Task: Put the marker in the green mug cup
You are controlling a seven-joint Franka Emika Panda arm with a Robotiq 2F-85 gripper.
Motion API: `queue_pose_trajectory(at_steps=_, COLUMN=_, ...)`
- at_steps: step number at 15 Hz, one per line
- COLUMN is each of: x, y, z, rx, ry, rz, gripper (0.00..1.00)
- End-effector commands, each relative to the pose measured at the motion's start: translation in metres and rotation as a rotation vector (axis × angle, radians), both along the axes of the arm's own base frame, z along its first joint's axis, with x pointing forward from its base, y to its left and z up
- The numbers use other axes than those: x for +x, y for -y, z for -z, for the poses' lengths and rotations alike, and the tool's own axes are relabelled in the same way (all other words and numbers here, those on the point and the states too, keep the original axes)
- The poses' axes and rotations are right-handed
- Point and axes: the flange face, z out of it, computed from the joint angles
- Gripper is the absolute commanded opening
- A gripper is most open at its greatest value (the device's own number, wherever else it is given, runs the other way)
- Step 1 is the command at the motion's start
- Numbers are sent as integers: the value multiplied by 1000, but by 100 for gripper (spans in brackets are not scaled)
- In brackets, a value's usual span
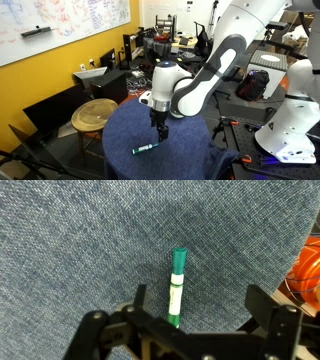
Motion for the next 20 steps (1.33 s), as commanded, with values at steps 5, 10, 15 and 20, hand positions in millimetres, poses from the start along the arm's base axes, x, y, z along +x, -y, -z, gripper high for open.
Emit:
queue_pose_trajectory(at_steps=5, x=33, y=-16, z=32, rx=-34, ry=32, rz=67, gripper=100)
queue_pose_trajectory(at_steps=10, x=44, y=-23, z=46, rx=-34, ry=18, rz=81, gripper=100)
queue_pose_trajectory(at_steps=15, x=54, y=-26, z=58, rx=-30, ry=6, rz=85, gripper=100)
queue_pose_trajectory(at_steps=20, x=62, y=-28, z=68, rx=-32, ry=-3, rz=88, gripper=100)
